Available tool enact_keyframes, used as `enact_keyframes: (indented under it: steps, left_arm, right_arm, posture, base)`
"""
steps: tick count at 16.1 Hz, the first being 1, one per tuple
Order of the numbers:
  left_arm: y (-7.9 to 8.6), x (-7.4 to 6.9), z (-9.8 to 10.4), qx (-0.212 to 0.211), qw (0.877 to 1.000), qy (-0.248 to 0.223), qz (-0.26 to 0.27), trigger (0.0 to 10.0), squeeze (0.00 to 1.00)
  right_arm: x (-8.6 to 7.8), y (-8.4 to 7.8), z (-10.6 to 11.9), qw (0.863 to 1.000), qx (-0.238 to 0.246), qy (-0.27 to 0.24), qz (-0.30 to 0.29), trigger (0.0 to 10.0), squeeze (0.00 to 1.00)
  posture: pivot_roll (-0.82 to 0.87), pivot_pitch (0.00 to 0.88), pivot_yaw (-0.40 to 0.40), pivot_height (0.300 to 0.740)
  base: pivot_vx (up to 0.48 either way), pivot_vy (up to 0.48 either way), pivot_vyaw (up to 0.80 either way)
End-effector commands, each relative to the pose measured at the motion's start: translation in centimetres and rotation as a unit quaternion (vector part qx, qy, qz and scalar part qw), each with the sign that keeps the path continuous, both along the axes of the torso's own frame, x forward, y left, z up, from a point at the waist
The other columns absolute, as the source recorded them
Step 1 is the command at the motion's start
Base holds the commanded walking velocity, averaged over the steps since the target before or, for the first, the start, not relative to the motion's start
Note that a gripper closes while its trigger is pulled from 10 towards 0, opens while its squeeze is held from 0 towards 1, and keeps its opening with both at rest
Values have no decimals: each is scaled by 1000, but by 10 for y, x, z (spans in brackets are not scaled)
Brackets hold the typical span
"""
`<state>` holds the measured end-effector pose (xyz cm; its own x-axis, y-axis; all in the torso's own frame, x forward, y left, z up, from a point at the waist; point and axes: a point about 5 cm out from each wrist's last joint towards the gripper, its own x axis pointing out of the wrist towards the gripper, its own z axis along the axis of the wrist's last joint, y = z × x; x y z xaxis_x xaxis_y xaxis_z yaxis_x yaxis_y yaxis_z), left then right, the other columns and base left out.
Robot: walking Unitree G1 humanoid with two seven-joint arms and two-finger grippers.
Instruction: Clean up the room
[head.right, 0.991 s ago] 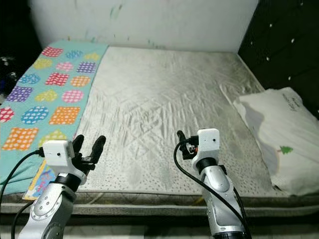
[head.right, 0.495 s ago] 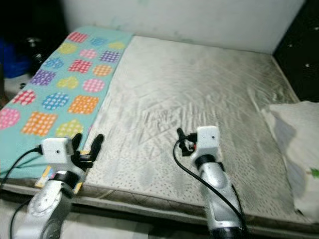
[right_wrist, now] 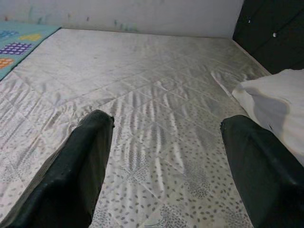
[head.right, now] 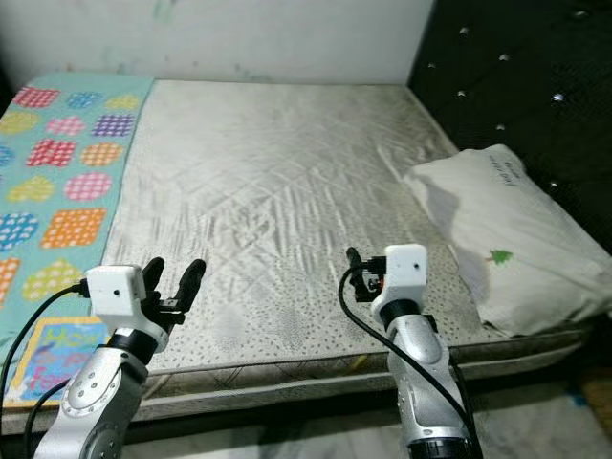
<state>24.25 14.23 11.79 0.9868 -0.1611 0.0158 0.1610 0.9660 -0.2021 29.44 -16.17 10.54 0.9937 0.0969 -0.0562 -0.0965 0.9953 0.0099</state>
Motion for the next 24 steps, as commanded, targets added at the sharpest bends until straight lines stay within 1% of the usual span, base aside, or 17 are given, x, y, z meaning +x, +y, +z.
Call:
enact_keyframes:
  steps: [1,3,6,9,13,16,18,21,24]
  left_arm:
    - [1,-1,-1,1,1000,3,-4,10000,0]
    - [0,-1,0,-1,1000,0,-7,10000,0]
    - [0,-1,0,-1,1000,1,-8,10000,0]
    - [0,-1,0,-1,1000,2,-9,10000,0]
    - [0,0,-3,4,1000,13,-3,10000,0]
    - [1,0,-3,0,1000,14,1,10000,0]
    - [2,0,-3,-7,1000,16,5,10000,0]
    - [1,0,-3,-8,1000,15,3,10000,0]
    - [1,0,-2,-8,1000,13,2,10000,0]
  right_arm:
    - [0,-1,-1,1000,1,6,-5,10000,0]
    - [0,-1,-2,1000,2,7,-6,10000,0]
    - [0,-2,-2,1000,3,9,-7,10000,0]
    - [0,-2,-3,1000,4,12,-9,10000,0]
    - [0,-3,-4,1000,6,15,-12,10000,0]
    - [0,-3,-5,1000,7,17,-13,10000,0]
    - [0,-4,-6,1000,7,21,-14,10000,0]
    - [0,-4,-6,1000,5,20,-13,10000,0]
    - [0,-4,-6,1000,5,20,-11,10000,0]
  posture:
    - [-7,96,-57,740]
    - [-7,96,-57,740]
    - [-7,98,-59,740]
    - [-7,99,-58,740]
    - [-7,98,-58,740]
    - [-7,98,-58,740]
    - [-6,99,-59,740]
    - [-7,100,-60,740]
    - [-7,101,-61,740]
  base:
    - [0,0,0]
    - [268,0,0]
    - [306,0,-596]
    - [286,0,0]
    - [0,0,0]
    - [0,0,0]
    - [0,0,-800]
    - [0,421,-675]
    - [0,480,-133]
